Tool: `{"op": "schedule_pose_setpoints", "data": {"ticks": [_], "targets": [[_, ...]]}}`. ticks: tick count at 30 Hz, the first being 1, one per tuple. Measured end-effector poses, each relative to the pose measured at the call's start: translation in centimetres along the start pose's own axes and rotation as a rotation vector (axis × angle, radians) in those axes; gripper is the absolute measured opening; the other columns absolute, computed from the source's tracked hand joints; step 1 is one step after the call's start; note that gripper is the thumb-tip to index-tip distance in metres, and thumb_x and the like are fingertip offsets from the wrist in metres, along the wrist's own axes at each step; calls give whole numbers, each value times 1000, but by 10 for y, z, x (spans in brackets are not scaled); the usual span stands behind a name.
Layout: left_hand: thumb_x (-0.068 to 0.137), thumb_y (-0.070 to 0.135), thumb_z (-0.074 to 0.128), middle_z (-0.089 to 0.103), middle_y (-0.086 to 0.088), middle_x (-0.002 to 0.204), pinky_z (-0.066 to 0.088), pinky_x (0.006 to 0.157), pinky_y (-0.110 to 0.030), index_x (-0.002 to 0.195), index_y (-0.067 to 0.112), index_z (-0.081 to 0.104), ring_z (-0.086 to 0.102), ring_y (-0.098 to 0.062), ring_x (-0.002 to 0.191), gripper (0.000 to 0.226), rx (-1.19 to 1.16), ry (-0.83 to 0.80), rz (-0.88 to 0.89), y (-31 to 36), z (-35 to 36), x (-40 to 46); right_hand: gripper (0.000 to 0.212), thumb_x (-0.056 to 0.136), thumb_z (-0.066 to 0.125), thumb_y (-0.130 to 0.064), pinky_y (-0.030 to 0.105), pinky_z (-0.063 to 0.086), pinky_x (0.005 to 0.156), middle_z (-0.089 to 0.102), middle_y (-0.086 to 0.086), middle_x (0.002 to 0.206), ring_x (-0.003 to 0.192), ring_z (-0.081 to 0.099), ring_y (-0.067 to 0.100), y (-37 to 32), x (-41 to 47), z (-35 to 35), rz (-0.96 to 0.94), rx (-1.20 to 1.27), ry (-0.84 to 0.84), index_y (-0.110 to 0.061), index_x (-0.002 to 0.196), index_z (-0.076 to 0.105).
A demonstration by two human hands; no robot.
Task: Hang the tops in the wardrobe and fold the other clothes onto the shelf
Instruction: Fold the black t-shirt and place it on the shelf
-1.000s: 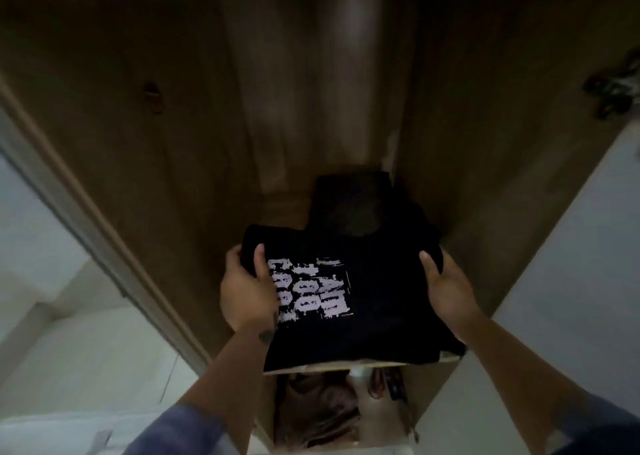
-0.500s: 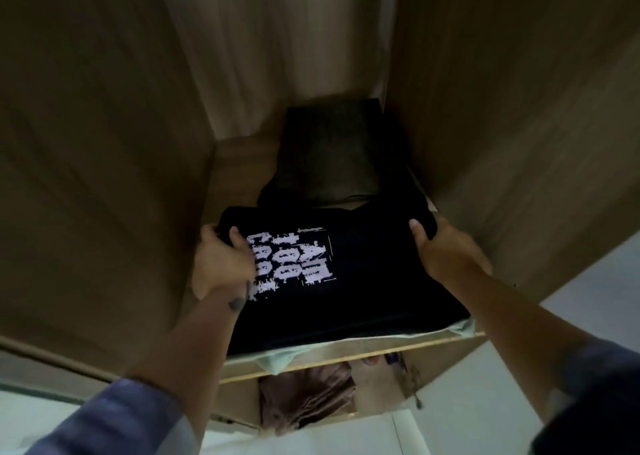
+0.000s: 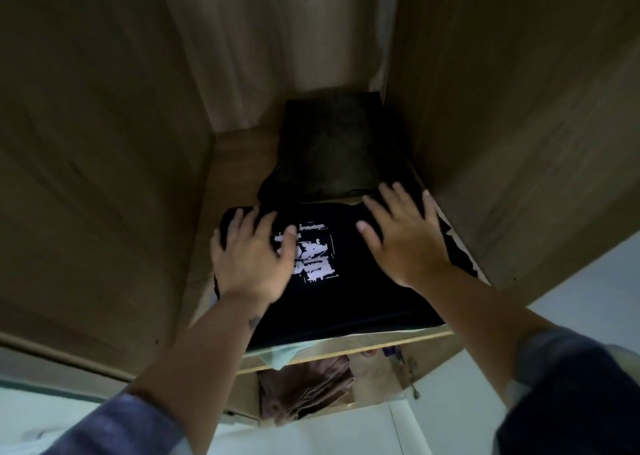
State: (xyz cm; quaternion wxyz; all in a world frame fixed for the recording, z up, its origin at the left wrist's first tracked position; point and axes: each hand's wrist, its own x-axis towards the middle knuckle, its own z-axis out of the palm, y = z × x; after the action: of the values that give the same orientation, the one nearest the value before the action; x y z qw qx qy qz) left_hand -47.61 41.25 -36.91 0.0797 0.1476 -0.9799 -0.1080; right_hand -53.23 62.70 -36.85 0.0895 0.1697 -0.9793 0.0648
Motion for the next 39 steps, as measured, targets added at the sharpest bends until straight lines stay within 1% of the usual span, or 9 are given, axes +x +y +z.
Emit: {"op": "schedule_pose_setpoints", "data": {"ticks": [1, 3, 7, 14, 20, 26, 31, 36, 39], "targets": [[92, 64, 14, 19, 5, 158, 5, 116, -47, 148, 34, 27, 7, -14, 147, 64, 15, -99, -10, -1, 5, 0, 70, 90, 3, -60, 51, 0, 117, 19, 2, 159, 148, 8, 17, 1, 0, 7, 23, 13, -141, -30, 149, 25], [87, 72, 7, 9, 6, 160, 1, 116, -49, 150, 37, 17, 1, -12, 148, 73, 40, -217, -53, -3, 12, 0, 63, 93, 4, -61, 53, -7, 116, 0, -5, 161, 147, -7, 11, 7, 0, 18, 135, 47, -318, -35, 151, 9], [87, 73, 5, 6, 6, 161, 0, 115, -52, 151, 37, 11, -1, -13, 148, 74, 59, -228, -51, -3, 12, 0, 61, 95, 8, -58, 55, -6, 116, -3, -5, 161, 147, -10, 10, 7, 0, 19, 155, 11, -340, -35, 151, 6], [93, 62, 6, 4, 4, 161, -4, 117, -53, 152, 31, 5, -7, -15, 148, 67, 156, -184, 17, 11, -28, -33, 63, 94, -1, -55, 50, -8, 116, 6, 1, 161, 148, -7, 16, -5, -42, -27, 42, -115, -246, -31, 151, 12], [95, 59, 5, 3, 5, 161, -5, 117, -53, 153, 27, 4, -8, -14, 147, 66, 173, -112, 36, 28, -95, -117, 55, 99, 7, -49, 50, -6, 116, 3, -1, 161, 148, -9, 18, -24, -106, -98, 20, -98, -233, -33, 151, 13], [95, 60, 6, 3, 4, 161, -6, 116, -54, 153, 26, 8, -10, -16, 147, 67, 164, -79, 40, 65, -176, -256, 51, 100, 11, -48, 50, -2, 116, 7, -2, 161, 148, -3, 18, -44, -245, -192, 24, -9, -211, -37, 149, 20], [97, 55, 16, 11, 1, 160, -1, 116, -56, 150, 24, 21, -2, -18, 148, 62, 112, -1, 76, 100, -243, -369, 51, 99, 13, -49, 51, -1, 117, 9, 0, 161, 148, -1, 18, -54, -349, -283, 45, 61, -150, -35, 148, 24], [97, 56, 16, 9, 0, 161, -5, 115, -55, 150, 24, 22, -5, -19, 148, 62, 40, 30, 150, 147, -305, -426, 51, 100, 13, -48, 51, -1, 118, 10, 2, 161, 148, -1, 19, -38, -408, -374, 54, 6, -59, -32, 147, 24], [98, 53, 18, 8, -1, 161, -3, 116, -56, 151, 22, 20, -6, -20, 148, 61, 7, 79, 239, 191, -340, -439, 49, 101, 15, -46, 50, -1, 118, 13, 2, 160, 148, -1, 18, -19, -428, -435, 87, -51, 88, -31, 146, 29]]}}
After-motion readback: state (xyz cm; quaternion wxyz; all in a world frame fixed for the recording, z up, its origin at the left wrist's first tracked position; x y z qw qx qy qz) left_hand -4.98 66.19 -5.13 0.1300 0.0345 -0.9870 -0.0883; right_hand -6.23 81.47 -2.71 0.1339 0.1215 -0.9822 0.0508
